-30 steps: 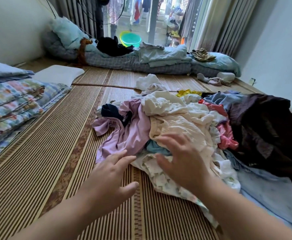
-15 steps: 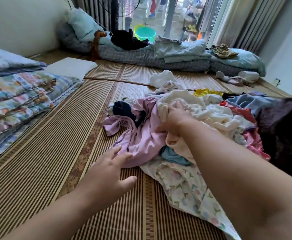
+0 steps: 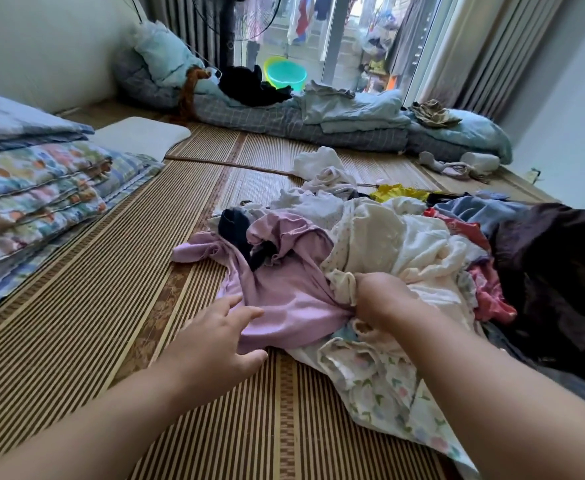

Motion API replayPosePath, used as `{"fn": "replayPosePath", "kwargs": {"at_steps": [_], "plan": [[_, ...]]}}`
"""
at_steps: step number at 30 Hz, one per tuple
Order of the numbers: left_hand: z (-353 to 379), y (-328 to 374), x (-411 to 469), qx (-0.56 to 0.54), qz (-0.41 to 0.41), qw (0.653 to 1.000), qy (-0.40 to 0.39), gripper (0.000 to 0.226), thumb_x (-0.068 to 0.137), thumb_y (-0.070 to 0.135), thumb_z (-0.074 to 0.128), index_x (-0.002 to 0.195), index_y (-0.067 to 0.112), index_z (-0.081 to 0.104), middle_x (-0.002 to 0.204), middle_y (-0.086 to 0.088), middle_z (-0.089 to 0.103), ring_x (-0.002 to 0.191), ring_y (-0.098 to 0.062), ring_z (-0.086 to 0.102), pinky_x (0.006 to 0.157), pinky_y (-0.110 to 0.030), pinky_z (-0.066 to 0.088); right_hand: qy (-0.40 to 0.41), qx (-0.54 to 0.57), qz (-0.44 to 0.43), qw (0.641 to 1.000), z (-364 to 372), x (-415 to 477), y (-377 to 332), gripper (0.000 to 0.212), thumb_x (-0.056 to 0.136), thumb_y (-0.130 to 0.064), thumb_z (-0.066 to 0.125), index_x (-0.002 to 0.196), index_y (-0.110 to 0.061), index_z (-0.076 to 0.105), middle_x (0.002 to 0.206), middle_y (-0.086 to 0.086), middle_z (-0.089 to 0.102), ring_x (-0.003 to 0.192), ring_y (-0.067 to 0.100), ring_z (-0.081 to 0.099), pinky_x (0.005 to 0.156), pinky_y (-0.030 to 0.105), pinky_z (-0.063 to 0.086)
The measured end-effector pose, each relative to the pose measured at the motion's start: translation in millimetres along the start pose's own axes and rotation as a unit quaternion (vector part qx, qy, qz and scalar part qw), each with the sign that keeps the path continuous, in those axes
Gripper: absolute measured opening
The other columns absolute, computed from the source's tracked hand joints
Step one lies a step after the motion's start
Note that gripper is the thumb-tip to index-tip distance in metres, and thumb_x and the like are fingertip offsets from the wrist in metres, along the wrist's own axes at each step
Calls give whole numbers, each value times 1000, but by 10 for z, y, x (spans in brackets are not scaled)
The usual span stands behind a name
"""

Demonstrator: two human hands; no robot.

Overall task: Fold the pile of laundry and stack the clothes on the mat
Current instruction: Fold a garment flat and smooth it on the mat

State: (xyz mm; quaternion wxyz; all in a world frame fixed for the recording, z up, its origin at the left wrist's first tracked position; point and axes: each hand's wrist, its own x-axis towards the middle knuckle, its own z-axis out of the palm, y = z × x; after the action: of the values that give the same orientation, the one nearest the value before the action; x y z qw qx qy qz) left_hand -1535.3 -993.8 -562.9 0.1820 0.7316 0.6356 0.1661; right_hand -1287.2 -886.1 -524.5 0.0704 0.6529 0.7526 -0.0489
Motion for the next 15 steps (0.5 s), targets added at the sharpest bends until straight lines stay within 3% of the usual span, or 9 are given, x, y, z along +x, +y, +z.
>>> {"fn": "replayPosePath", "kwargs": {"at_steps": [6, 10, 15], "plan": [[65, 1, -56, -16, -5, 999, -27, 76, 80, 58, 60, 148, 41, 29, 160, 8, 15, 146, -13, 17, 118, -38, 24, 13, -22, 3, 1000, 95, -411, 219, 34, 86, -22, 59, 119, -32, 62, 120, 2, 66, 111, 28, 61, 79, 28, 41], [162, 15, -22, -22, -16, 999, -42, 79, 81, 54, 62, 150, 38, 26, 160, 4, 16, 146, -17, 17, 118, -39, 24, 20, -40, -1, 999, 188, -694, 437, 38, 84, -20, 55, 120, -32, 59, 119, 0, 66, 110, 27, 62, 79, 31, 45], [323, 92, 74, -11, -74, 996, -45, 98, 77, 57, 66, 151, 48, 1, 163, -9, -2, 148, -35, 1, 118, -47, 12, 43, -41, 1, 998, 292, -996, 737, 35, 87, -21, 50, 118, -33, 59, 118, -2, 64, 111, 25, 60, 79, 31, 43]]}}
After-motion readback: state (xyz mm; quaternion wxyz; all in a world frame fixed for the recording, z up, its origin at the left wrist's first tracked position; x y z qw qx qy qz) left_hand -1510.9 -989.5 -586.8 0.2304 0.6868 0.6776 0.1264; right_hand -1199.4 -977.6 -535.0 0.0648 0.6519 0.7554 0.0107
